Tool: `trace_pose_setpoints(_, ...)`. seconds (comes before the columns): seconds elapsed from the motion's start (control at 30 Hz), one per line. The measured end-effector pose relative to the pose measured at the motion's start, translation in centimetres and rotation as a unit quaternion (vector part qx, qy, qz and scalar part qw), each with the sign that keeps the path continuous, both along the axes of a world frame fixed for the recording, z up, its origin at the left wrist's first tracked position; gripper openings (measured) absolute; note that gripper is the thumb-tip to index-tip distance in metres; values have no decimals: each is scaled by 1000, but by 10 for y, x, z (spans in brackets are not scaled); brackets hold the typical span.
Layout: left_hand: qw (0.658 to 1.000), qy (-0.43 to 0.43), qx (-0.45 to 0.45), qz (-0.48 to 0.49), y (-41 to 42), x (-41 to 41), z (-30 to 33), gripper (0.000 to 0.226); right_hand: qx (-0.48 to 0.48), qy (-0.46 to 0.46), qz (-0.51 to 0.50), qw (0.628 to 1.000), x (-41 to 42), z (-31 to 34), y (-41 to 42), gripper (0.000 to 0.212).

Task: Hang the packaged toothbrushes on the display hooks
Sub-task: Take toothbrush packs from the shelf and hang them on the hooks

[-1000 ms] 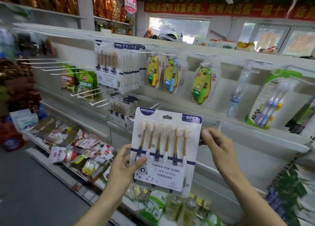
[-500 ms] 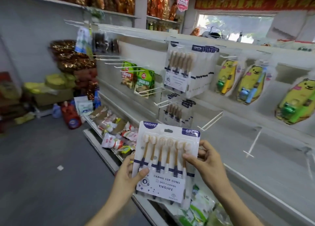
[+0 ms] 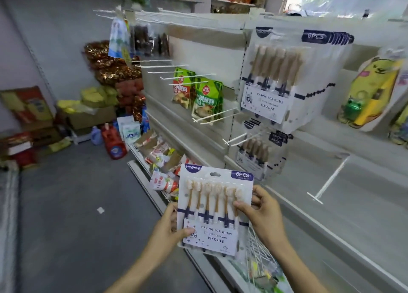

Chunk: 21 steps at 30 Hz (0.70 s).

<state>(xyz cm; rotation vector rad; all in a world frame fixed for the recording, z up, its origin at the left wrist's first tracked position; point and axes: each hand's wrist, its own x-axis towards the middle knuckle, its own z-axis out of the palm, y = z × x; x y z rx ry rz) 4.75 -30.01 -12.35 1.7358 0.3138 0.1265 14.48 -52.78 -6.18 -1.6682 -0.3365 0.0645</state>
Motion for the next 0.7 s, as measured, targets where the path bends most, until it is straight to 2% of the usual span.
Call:
trace_pose_setpoints(0.43, 996, -3, 63, -66, 22, 132, -38, 65, -39, -4, -77, 996, 85, -26, 13, 36)
trace_pose_setpoints(0.7, 991, -19, 77, -110, 38, 190, -41, 58, -66, -26, -131, 989, 115, -25, 26, 41)
